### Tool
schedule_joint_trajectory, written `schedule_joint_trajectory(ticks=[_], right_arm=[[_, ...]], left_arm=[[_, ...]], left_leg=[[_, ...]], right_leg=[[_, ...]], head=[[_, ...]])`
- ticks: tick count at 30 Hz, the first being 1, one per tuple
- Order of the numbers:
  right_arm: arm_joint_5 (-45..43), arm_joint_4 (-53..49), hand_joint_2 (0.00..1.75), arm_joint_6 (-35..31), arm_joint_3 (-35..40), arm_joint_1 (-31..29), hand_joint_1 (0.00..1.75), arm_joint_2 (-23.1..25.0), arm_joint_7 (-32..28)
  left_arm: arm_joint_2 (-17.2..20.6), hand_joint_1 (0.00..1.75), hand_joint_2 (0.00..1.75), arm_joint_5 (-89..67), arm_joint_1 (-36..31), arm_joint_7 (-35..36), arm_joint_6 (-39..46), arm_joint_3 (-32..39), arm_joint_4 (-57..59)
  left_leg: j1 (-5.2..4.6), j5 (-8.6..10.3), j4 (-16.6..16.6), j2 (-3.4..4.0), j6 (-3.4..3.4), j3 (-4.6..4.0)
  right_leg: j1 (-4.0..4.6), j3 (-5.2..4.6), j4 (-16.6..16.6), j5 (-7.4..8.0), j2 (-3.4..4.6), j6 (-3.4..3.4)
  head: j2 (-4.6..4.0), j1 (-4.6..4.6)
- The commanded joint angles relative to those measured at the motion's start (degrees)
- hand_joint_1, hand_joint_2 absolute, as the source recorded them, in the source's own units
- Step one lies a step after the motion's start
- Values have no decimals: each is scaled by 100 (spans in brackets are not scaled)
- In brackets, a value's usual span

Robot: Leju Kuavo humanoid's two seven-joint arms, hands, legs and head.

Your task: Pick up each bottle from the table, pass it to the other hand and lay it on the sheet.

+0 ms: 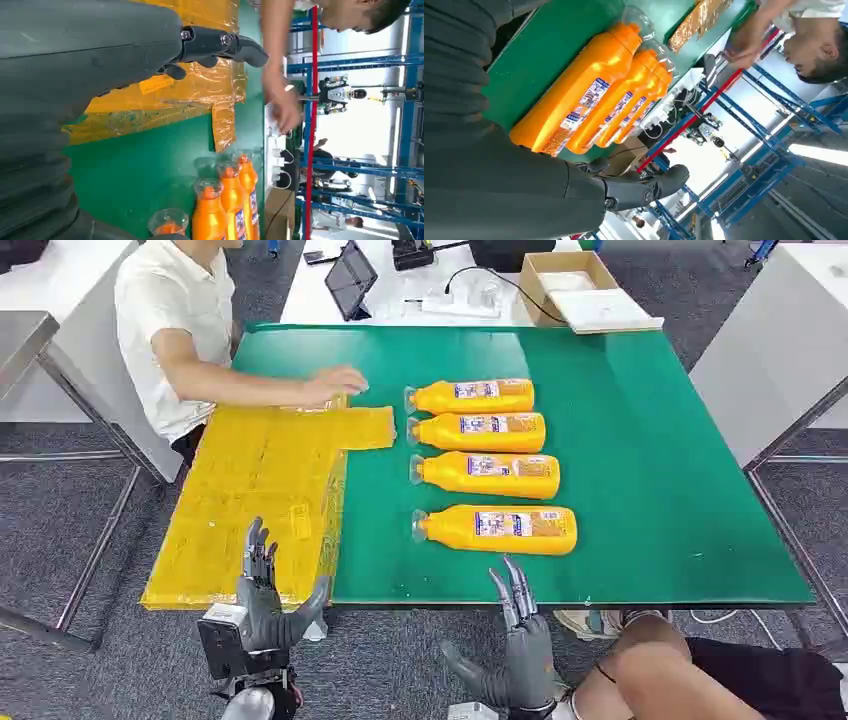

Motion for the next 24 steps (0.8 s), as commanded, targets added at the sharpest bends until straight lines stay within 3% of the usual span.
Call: schedule_joint_trajectory(ticks=[1,11,15,19,24], right_arm=[[-4,274,175,-361,-188,-43,0,82,-7],[195,282,175,-361,-343,-61,0,111,-39],[857,132,175,-361,-978,-131,0,169,-72],[1363,143,175,-361,-1493,-585,0,-235,232],[1959,391,175,-361,-1483,-945,0,-1009,938]], left_arm=[[140,0,175,4,-66,20,-5,-62,96],[149,0,175,6,-103,37,-9,-66,123],[163,0,175,29,-166,60,-59,-87,183],[185,0,175,57,-311,49,-166,-155,270],[185,0,175,71,-315,53,-229,-144,203]], left_leg=[[3,-6,-5,4,-7,18],[8,-15,-8,8,-14,40],[7,-14,-5,5,-14,37],[0,-3,-5,5,-6,19],[1,-8,-4,7,-7,34]], right_leg=[[4,17,-5,-6,-1,-8],[10,39,-8,-14,-2,-16],[9,37,-4,-15,-6,-16],[1,18,-5,-3,-2,-8],[3,37,-8,-6,-3,-9]], head=[[0,0],[0,0],[0,0],[0,-2],[0,-2]])
